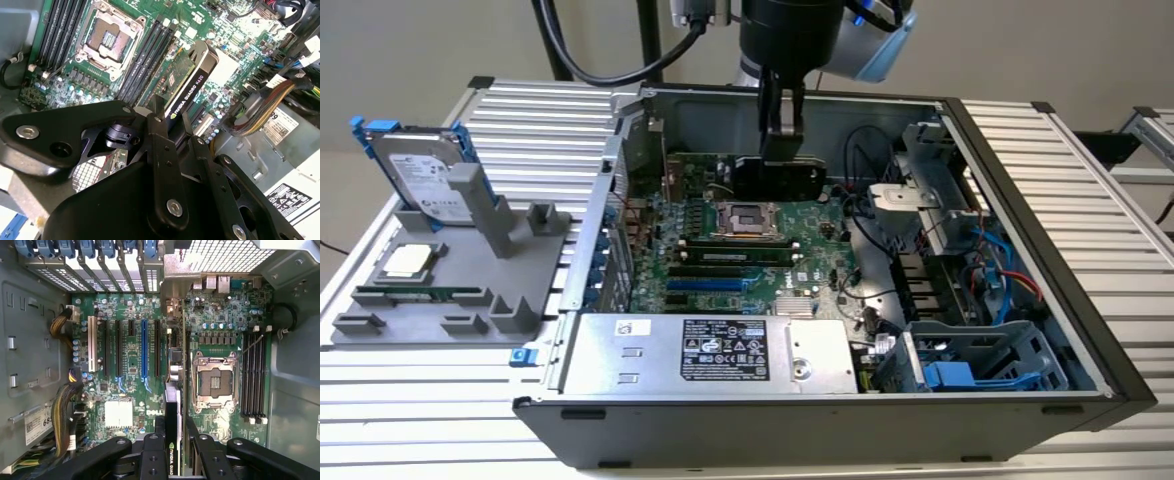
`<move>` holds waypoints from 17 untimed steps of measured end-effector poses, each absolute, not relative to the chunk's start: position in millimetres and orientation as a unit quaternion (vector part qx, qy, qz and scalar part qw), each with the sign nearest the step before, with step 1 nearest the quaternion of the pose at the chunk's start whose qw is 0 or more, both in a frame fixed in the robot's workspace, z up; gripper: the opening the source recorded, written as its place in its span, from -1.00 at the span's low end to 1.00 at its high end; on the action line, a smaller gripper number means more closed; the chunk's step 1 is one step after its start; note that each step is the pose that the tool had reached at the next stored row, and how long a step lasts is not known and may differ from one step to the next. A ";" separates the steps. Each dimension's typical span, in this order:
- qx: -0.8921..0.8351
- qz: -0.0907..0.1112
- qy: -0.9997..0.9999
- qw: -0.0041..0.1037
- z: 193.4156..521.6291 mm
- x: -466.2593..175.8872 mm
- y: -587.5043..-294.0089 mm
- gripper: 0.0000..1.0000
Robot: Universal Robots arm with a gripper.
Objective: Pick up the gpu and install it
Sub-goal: 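Insert the gpu into the slot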
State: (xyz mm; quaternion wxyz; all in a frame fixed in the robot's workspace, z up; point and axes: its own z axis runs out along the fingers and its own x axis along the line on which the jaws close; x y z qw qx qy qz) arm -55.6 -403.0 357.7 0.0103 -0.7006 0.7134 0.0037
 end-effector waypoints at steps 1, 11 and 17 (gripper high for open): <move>-0.701 0.004 0.713 0.010 357.5 -55.6 -403.0 -1.00; -0.701 0.003 0.713 0.009 352.2 -55.6 -403.0 -1.00; -0.701 0.001 0.713 0.008 347.6 -55.6 -403.0 -1.00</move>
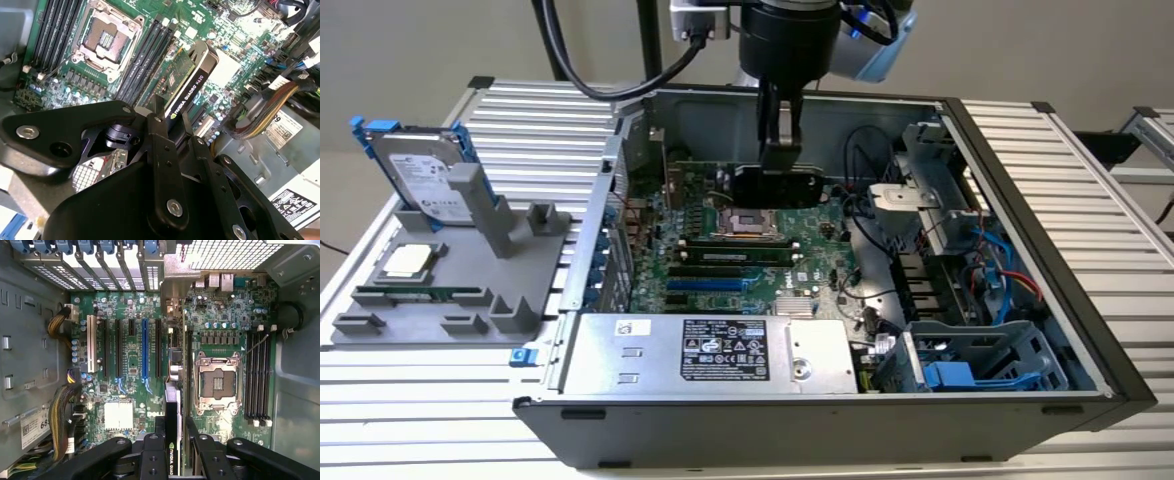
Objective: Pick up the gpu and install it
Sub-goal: 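Insert the gpu into the slot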
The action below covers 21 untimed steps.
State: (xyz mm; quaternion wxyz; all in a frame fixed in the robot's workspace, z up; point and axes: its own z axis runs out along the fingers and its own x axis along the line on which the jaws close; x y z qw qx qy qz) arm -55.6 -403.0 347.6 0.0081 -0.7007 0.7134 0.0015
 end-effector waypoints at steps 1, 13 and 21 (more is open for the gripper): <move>-0.701 0.001 0.713 0.008 347.3 -55.6 -403.0 -1.00; -0.701 0.001 0.713 0.008 346.3 -55.6 -403.0 -1.00; -0.701 0.001 0.713 0.008 340.8 -56.9 -403.0 -1.00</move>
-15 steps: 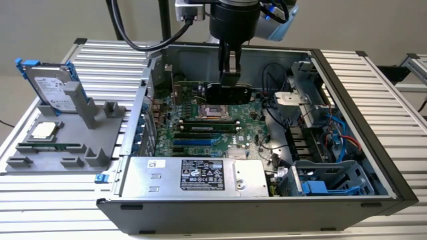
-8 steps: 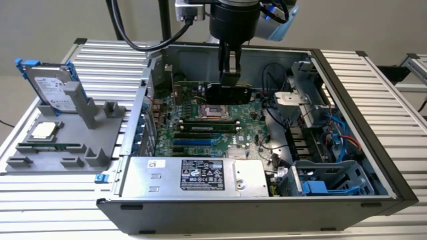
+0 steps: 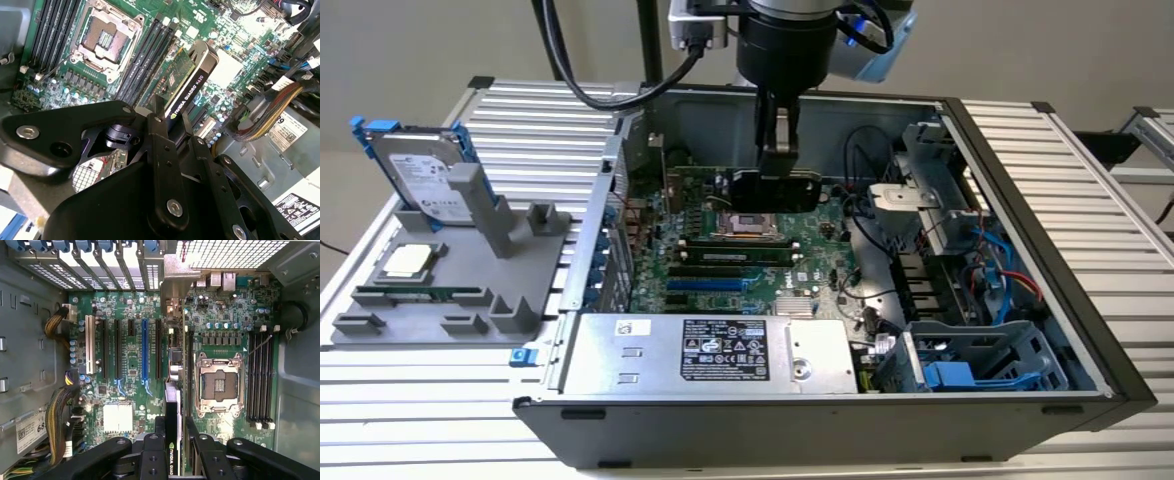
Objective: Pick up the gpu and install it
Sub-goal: 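Insert the gpu into the slot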
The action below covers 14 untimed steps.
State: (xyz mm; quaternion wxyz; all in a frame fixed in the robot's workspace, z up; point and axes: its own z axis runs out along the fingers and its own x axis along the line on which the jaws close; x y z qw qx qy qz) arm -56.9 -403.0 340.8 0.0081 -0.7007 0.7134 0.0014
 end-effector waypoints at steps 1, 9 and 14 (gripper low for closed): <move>-0.701 0.001 0.713 0.008 340.1 -57.0 -403.0 -1.00; -0.701 0.001 0.713 0.008 338.5 -57.2 -403.0 -1.00; -0.701 0.001 0.713 0.008 337.6 -57.2 -403.0 -1.00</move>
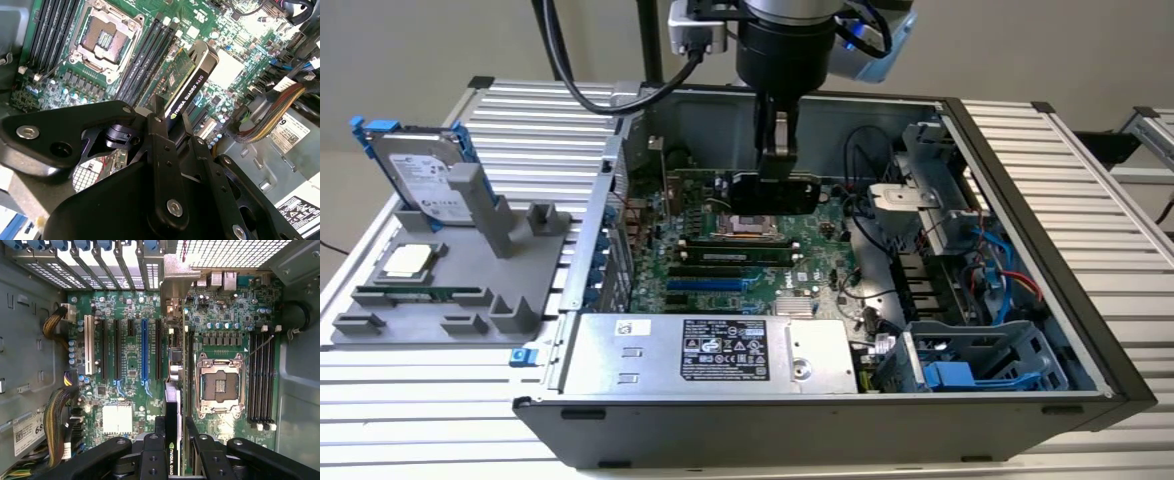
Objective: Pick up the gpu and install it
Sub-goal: 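Insert the gpu into the slot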
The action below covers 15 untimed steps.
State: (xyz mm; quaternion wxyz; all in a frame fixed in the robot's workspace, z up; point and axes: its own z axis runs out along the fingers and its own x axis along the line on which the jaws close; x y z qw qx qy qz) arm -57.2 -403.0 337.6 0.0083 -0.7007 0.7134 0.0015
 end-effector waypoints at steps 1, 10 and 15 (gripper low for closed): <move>-0.701 0.001 0.713 0.008 337.0 -57.4 -403.0 -1.00; -0.701 0.001 0.713 0.008 327.4 -60.1 -403.0 -1.00; -0.699 0.002 0.715 0.007 325.0 -61.5 -405.0 -1.00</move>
